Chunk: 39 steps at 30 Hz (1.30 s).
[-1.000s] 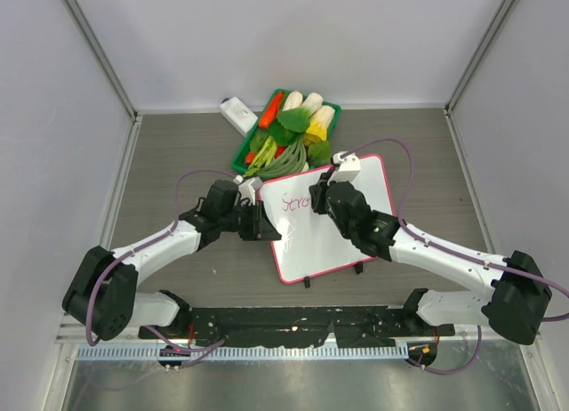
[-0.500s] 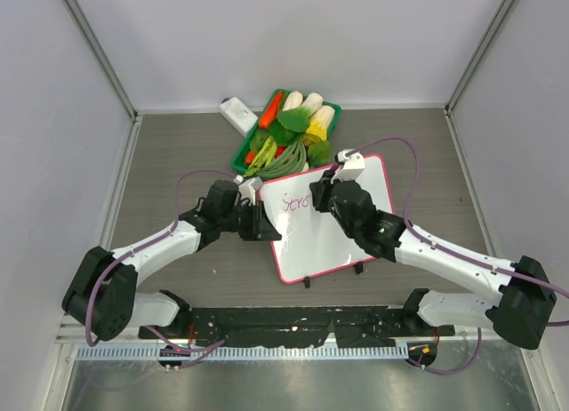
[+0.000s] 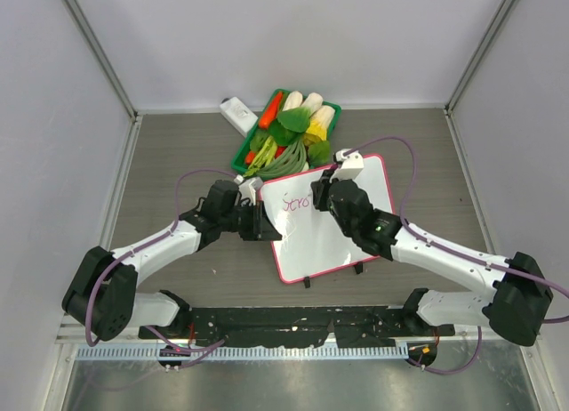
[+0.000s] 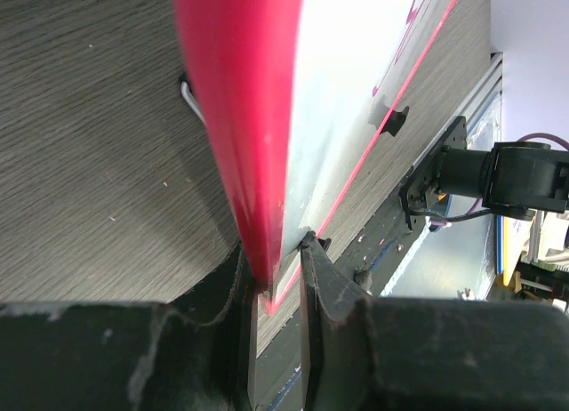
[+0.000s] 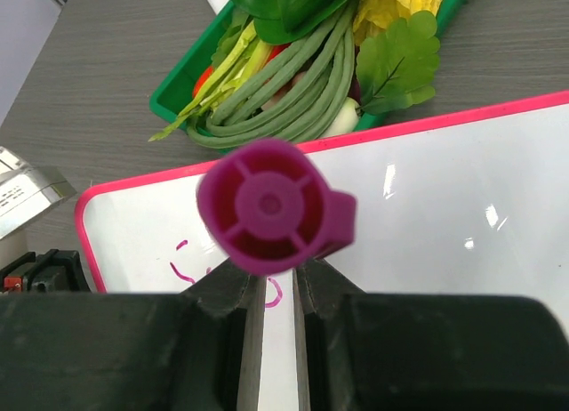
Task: Write a sentence on the whiteboard
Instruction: Write with the whiteboard marker on the whiteboard.
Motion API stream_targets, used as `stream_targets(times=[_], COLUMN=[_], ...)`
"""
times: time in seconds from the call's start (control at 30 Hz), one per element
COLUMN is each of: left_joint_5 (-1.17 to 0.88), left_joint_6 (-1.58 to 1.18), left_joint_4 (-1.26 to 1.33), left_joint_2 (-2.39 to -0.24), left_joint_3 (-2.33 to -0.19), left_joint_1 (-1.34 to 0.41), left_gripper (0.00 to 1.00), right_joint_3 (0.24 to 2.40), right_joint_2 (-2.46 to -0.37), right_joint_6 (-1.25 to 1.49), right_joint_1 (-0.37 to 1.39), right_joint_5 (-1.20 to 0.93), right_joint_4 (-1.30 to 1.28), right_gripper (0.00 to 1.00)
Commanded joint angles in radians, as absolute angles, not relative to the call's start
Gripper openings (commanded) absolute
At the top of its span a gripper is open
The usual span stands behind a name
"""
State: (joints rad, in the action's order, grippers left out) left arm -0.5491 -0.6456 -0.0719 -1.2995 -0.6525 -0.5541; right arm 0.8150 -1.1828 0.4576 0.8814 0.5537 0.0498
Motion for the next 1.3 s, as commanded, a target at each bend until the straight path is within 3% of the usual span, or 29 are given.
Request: stream_targets(times=[0.0, 0.7, 1.27], left_joint_5=[-0.41, -0.405, -0.4], left_joint_6=[-0.554, -0.552, -0.554], left_joint_4=[-0.175, -0.176, -0.181], left_joint_2=[-1.318, -1.316, -1.318], left_joint_3=[-0.644, -0.643, -0.641], left_joint_1=[-0.572, -0.577, -0.578], left_gripper=[0.0, 0.0, 0.0], right_joint_3=[0.819, 0.73, 0.787], right_joint_2=[-1.189, -1.155, -1.172], right_joint_6=[0.465, 0.512, 0.482], right_joint_1=[0.873, 0.874, 0.874], right_joint_5=[0.592, 0.512, 0.587], right_joint_4=[0.071, 0.025, 0.069], right_gripper=[0.01, 0.01, 0.01])
